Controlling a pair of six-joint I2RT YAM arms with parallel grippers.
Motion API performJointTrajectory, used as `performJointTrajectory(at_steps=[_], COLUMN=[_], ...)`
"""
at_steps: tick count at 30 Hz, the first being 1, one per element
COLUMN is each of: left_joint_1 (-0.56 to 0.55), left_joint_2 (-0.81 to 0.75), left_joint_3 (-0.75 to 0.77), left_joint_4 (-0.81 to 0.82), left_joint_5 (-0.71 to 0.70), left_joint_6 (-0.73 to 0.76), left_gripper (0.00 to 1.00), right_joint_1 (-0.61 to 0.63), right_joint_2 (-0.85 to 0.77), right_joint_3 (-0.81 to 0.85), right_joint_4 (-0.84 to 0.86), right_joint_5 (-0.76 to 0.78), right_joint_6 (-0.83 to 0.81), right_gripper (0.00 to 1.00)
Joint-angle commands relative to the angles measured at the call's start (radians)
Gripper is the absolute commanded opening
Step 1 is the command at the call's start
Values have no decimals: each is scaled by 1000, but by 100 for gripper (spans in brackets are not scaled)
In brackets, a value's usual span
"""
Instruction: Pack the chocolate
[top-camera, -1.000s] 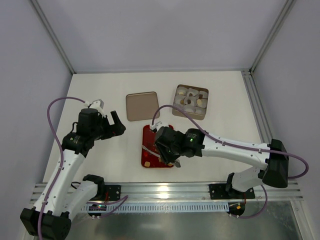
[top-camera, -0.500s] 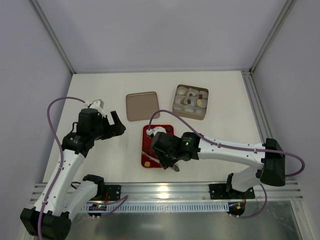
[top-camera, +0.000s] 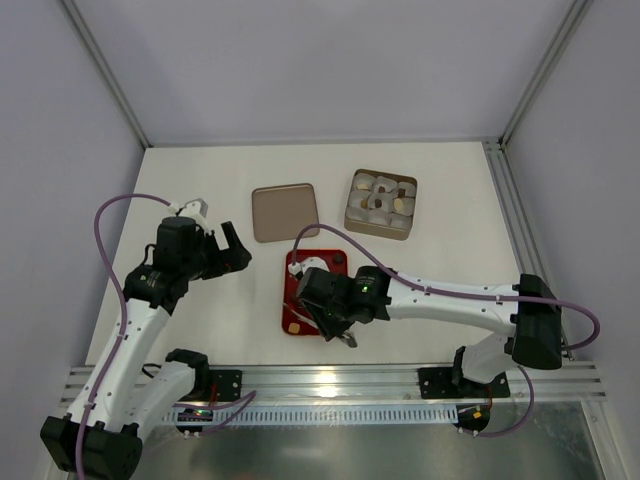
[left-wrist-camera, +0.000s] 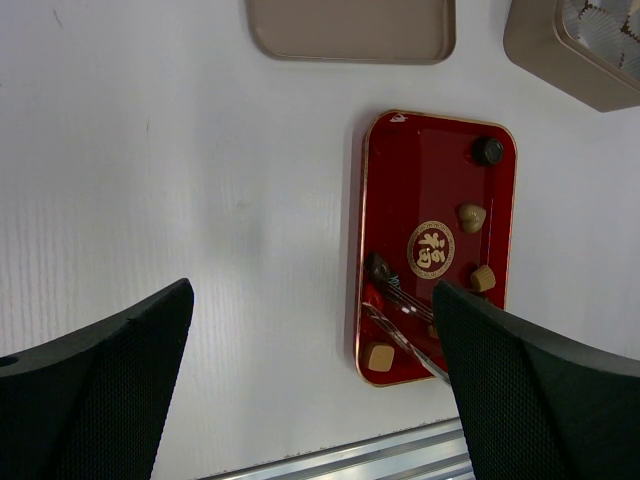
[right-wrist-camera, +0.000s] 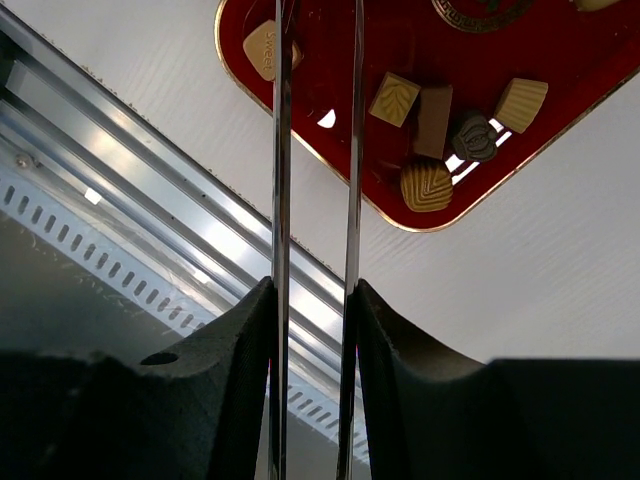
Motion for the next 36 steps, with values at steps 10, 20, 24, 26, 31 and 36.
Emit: performJointTrajectory(at_steps=[10, 20, 24, 26, 31, 36], left_joint_1=[-2, -4, -4, -5, -4, -4], left_joint_2=[-1, -3, -4, -4, -4, -4], left_joint_3=[-2, 0, 0, 0, 0, 0], left_joint_4=[15, 15, 15, 15, 14, 15], left_joint_5=[-5, -3, -5, -5, -5, -5], left_joint_6=[-6, -6, -6, -6, -6, -6], left_gripper=[100, 100, 100, 100, 100, 100], right_joint_1=[7, -16, -34, -41, -47, -48], right_joint_2=[23, 17, -5, -15, -44, -75], right_joint_3=[36, 19, -1, -2, -4, -19], right_joint_4=[19, 48, 63, 59, 37, 20], right_joint_5=[51, 37, 19, 20, 13, 0], right_joint_6=[21, 16, 15, 12, 7, 7], right_gripper=[39, 35, 33, 32, 31, 32])
